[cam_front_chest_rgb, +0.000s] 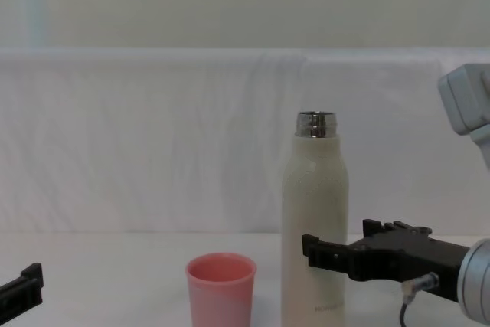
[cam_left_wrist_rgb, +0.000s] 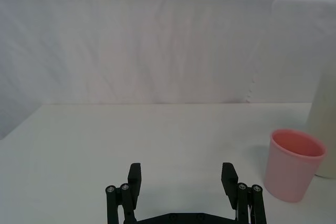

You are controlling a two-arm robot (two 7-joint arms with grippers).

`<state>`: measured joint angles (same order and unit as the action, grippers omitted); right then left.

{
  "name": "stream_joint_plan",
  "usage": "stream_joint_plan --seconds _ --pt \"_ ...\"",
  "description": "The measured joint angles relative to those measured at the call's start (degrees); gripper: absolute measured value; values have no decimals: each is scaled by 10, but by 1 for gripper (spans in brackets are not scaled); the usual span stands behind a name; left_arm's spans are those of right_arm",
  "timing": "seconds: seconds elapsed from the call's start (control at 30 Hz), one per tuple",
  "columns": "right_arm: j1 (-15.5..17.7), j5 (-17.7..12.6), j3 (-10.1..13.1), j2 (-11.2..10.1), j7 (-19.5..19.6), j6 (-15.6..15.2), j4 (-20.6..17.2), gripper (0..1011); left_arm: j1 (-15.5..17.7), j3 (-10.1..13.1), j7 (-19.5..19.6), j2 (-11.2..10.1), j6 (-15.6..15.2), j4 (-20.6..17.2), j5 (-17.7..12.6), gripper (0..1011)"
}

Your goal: Grasp the thermos with one hand and pour water into the cup lid.

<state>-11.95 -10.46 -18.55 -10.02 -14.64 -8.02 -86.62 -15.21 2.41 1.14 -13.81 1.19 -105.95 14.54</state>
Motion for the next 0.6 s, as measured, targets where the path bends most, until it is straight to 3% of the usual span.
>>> stream_joint_plan --seconds 0.6 --pt "-25 0 -9 13 3 5 29 1001 0 0 0 0 0 0 0 1001"
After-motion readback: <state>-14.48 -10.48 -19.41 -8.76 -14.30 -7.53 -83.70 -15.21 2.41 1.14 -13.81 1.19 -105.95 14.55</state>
